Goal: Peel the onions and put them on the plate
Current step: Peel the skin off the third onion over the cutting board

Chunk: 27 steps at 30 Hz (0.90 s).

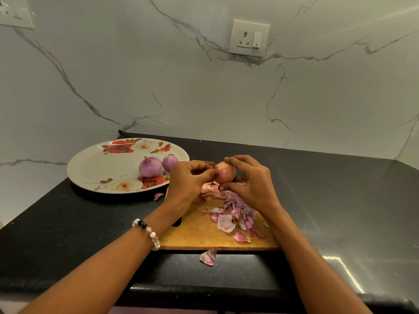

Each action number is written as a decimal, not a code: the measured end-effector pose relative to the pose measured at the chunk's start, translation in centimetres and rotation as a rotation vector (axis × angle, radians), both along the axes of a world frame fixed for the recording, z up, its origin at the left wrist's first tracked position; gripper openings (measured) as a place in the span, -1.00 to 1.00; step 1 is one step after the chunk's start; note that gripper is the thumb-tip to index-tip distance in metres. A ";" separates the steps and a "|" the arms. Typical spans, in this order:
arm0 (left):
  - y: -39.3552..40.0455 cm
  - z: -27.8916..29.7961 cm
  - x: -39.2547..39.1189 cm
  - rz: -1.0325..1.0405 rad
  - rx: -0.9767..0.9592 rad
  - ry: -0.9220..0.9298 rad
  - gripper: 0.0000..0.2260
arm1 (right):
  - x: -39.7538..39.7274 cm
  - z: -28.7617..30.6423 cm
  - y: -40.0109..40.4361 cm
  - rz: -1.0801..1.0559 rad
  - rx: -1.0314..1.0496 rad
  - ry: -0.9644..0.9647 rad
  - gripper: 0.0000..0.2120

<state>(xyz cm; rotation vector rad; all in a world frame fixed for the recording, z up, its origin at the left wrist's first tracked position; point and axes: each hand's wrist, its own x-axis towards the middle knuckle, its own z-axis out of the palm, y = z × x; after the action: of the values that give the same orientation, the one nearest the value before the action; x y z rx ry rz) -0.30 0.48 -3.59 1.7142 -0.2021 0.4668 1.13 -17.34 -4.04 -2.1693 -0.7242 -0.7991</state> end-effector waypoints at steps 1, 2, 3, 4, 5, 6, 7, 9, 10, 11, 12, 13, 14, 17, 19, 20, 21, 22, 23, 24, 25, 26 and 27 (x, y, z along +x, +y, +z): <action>-0.1 0.0 0.0 -0.010 0.010 -0.008 -0.86 | 0.0 0.0 -0.1 -0.001 0.000 0.002 -0.42; -0.1 -0.1 0.0 -0.018 0.015 -0.013 -0.87 | 0.0 0.0 -0.1 -0.001 0.002 0.005 -0.42; -0.1 0.0 0.0 -0.027 0.015 -0.015 -0.87 | 0.0 0.1 -0.2 -0.001 0.005 0.008 -0.42; -0.2 0.0 0.0 -0.033 0.013 -0.016 -0.87 | -0.1 0.1 -0.2 0.001 0.010 0.007 -0.42; -0.2 0.0 0.0 -0.037 0.012 -0.016 -0.87 | -0.1 0.1 -0.2 0.003 0.015 0.006 -0.42; -0.2 0.0 0.0 -0.037 0.012 -0.017 -0.86 | -0.1 0.1 -0.2 0.006 0.022 0.005 -0.42; -0.3 0.0 0.1 -0.033 0.011 -0.018 -0.86 | -0.1 0.2 -0.2 0.007 0.029 0.008 -0.42; -0.3 -0.2 0.1 -0.016 0.003 -0.014 -0.88 | -0.2 0.2 -0.1 0.008 0.040 0.016 -0.42; -0.2 -0.3 0.1 -0.005 -0.002 -0.009 -0.88 | -0.2 0.2 -0.1 0.009 0.042 0.015 -0.42; -0.2 -0.3 0.2 0.004 -0.009 -0.001 -0.87 | -0.2 0.3 0.0 0.010 0.042 0.013 -0.42; -0.2 -0.4 0.2 0.012 -0.015 0.009 -0.85 | -0.2 0.3 0.0 0.012 0.042 0.012 -0.42; -0.1 -0.4 0.1 0.020 -0.017 0.015 -0.84 | -0.2 0.2 0.0 0.014 0.041 0.012 -0.42; -0.1 -0.4 0.1 0.027 -0.016 0.017 -0.84 | -0.2 0.2 0.1 0.013 0.039 0.011 -0.42; 0.0 -0.3 0.1 0.042 -0.014 0.005 -0.84 | -0.2 0.2 0.2 -0.002 0.019 0.002 -0.43; 0.1 -0.3 0.1 0.028 -0.020 0.002 -0.82 | -0.2 0.2 0.1 -0.001 0.015 0.001 -0.42; 0.1 -0.3 0.1 0.017 -0.020 0.000 -0.82 | -0.2 0.2 0.0 0.003 0.016 0.004 -0.42; 0.1 -0.3 0.2 0.006 -0.015 -0.005 -0.82 | -0.3 0.2 0.0 0.006 0.017 0.004 -0.42; 0.2 -0.2 0.2 -0.006 -0.009 -0.011 -0.82 | -0.3 0.1 0.0 0.008 0.017 0.003 -0.42; 0.2 -0.2 0.3 -0.015 0.001 -0.017 -0.82 | -0.3 0.1 -0.1 0.008 0.016 0.003 -0.42; 0.2 -0.2 0.4 -0.021 0.017 -0.019 -0.83 | -0.3 0.1 -0.1 0.011 0.017 0.004 -0.42; 0.2 -0.2 0.5 -0.026 0.039 -0.019 -0.83 | -0.3 0.1 -0.2 0.015 0.020 0.006 -0.42; 0.2 -0.3 0.7 -0.033 0.066 -0.019 -0.84 | -0.3 0.1 -0.3 0.020 0.025 0.009 -0.42; 0.1 -0.4 0.7 -0.039 0.094 -0.019 -0.82 | -0.3 0.1 -0.3 0.022 0.029 0.011 -0.42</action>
<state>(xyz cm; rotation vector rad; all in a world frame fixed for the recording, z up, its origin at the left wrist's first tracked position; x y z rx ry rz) 0.44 0.60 -3.96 1.7949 -0.2749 0.4509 0.85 -17.65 -3.91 -2.1347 -0.7255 -0.7812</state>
